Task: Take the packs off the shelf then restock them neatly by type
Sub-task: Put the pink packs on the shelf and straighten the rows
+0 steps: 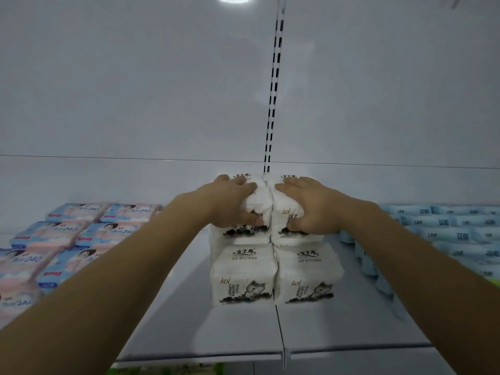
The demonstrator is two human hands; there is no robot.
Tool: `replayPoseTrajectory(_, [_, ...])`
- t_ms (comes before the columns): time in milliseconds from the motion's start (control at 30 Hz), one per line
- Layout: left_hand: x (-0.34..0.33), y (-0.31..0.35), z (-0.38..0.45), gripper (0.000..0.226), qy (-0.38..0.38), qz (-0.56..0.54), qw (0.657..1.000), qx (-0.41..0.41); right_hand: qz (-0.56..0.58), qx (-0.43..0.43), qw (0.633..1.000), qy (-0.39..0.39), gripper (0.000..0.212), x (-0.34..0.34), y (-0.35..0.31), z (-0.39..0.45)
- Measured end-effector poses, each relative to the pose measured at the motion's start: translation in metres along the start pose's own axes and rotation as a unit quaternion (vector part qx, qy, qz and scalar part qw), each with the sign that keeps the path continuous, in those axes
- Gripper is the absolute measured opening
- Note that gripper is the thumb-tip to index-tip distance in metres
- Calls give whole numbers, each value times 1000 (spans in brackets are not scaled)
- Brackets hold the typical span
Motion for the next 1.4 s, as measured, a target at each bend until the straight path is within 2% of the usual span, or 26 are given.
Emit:
replayPoseTrajectory(100, [4, -1, -6, 108, 9, 1, 1000, 1, -40, 2, 999, 18, 103, 6, -2, -8])
replayPoseTrajectory(200, [1, 11, -35, 122, 152, -2, 987, -51, -65, 36, 989, 127, 115, 10, -16, -38])
replayPoseTrajectory(233, [-6, 16, -48, 125, 178, 10, 981, -75, -83, 49, 985, 142, 121, 8, -23, -52])
replayPoseTrajectory(367, [-52, 27, -78, 135, 133, 124, 977, -111, -198, 63, 975, 78, 139, -23, -33, -86])
replayPoseTrajectory(433, [-65, 24, -73, 135, 154, 166, 968, -105, -227, 56, 969, 84, 140, -36, -31, -82])
replayPoseTrajectory(600, [-68, 19, -65, 138, 154, 193, 964, -98, -236, 39, 967, 86, 140, -41, -32, -71])
replayPoseTrajectory(700, [-66, 20, -67, 135, 157, 166, 967, -110, -223, 49, 968, 99, 138, -38, -34, -78])
replayPoseTrajectory(800, [-54, 37, -67, 130, 183, 110, 967, -134, -186, 38, 973, 132, 126, -27, -33, -97])
replayPoseTrajectory(900, [-46, 68, -62, 125, 195, 65, 965, -164, -146, 23, 976, 162, 99, -19, -12, -127])
replayPoseTrajectory(1000, [-48, 106, -57, 110, 222, 17, 954, -202, -126, -30, 978, 162, 79, -14, 31, -157])
replayPoseTrajectory(1100, [-56, 150, -46, 93, 226, -11, 943, -243, -97, -81, 983, 130, 79, -9, 78, -177])
replayPoseTrajectory(1200, [-65, 197, -35, 91, 204, -38, 948, -243, -85, -100, 986, 100, 83, -12, 119, -182])
replayPoseTrajectory(1300, [-77, 239, -19, 91, 165, -39, 962, -212, -77, -89, 992, 52, 64, -25, 155, -169])
replayPoseTrajectory(1400, [-89, 272, -2, 95, 142, -17, 975, -171, -50, -50, 997, 12, 56, -31, 176, -146])
Point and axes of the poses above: each hand's wrist, its own z-axis towards the middle knuckle, its own x-axis out of the back of the hand, y = z × x, the point moved 1 cm from there along z, towards the middle knuckle, and after that the axes turned 6 degrees about -z, right-handed, at the moved point
